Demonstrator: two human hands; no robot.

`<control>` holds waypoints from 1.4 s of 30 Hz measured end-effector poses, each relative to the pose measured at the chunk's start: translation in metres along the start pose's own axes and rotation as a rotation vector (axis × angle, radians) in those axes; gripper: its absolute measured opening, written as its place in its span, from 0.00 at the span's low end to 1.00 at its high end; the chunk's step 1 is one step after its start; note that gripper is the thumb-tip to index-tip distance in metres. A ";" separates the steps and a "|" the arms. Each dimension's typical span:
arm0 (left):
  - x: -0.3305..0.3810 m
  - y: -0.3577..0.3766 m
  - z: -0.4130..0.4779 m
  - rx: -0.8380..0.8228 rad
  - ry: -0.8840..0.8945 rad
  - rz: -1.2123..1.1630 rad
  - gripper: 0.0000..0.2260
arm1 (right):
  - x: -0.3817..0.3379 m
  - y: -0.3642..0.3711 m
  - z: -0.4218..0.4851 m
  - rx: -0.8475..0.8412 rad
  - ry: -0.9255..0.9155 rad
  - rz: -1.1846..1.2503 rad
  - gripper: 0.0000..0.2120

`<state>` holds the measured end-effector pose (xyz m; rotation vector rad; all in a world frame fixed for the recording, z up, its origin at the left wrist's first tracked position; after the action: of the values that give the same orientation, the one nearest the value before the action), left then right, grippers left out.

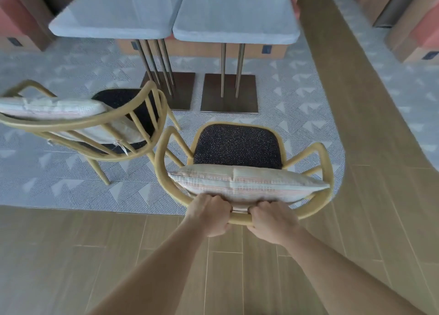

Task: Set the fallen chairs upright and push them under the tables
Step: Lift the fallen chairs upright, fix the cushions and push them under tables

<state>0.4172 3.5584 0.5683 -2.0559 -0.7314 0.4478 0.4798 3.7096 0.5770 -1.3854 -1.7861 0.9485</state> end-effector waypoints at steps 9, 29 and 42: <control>-0.068 -0.065 0.099 -0.008 -0.084 -0.042 0.12 | 0.072 -0.055 0.110 0.005 -0.053 -0.024 0.11; -0.201 -0.173 0.277 0.115 -0.021 -0.211 0.09 | 0.202 -0.163 0.304 0.018 -0.026 -0.080 0.14; -0.238 -0.185 0.298 0.073 0.005 -0.220 0.10 | 0.202 -0.191 0.335 -0.051 -0.058 -0.001 0.15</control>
<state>0.0090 3.6707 0.5697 -1.8822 -0.9132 0.3392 0.0611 3.8281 0.5873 -1.4013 -1.8654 0.9575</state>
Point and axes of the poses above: each hand's wrist, its own z-axis towards the middle knuckle, its own y-axis out of the palm, x = y × z, the point moved 3 cm from there along z, towards the middle knuckle, and after that the axes turned 9 degrees about -x, right-handed, at the moved point
